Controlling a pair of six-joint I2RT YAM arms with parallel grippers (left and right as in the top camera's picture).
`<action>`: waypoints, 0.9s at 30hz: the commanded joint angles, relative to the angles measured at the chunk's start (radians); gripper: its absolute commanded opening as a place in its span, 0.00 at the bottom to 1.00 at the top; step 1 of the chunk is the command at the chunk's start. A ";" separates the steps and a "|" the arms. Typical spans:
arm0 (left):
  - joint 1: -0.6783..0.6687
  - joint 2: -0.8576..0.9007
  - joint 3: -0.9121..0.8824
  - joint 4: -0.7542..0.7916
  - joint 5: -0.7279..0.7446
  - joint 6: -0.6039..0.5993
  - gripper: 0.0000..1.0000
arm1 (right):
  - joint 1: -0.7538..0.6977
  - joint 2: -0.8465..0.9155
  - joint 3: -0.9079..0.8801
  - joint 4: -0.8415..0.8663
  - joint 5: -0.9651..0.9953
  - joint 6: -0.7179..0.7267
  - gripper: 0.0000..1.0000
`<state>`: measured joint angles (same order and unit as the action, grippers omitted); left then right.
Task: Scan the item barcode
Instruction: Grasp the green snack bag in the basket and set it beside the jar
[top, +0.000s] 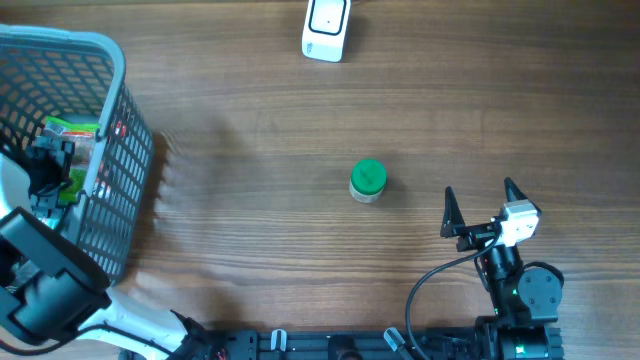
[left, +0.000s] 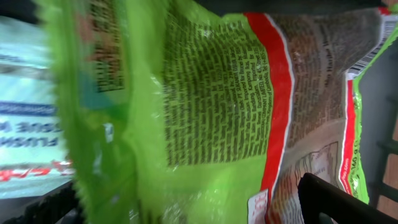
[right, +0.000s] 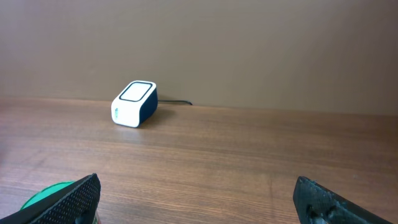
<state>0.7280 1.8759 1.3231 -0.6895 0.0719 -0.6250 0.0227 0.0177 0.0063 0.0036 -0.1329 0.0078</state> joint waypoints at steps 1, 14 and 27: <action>-0.032 0.064 -0.006 0.019 -0.001 -0.012 0.93 | -0.001 -0.005 -0.001 0.004 0.009 0.018 1.00; -0.040 -0.063 0.159 -0.136 0.058 -0.011 0.04 | -0.001 -0.005 -0.001 0.004 0.009 0.018 1.00; -0.041 -0.486 0.287 -0.283 0.073 -0.050 0.04 | -0.001 -0.005 -0.001 0.004 0.009 0.018 1.00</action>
<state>0.6872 1.5257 1.5906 -0.9375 0.1223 -0.6460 0.0227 0.0177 0.0063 0.0036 -0.1329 0.0074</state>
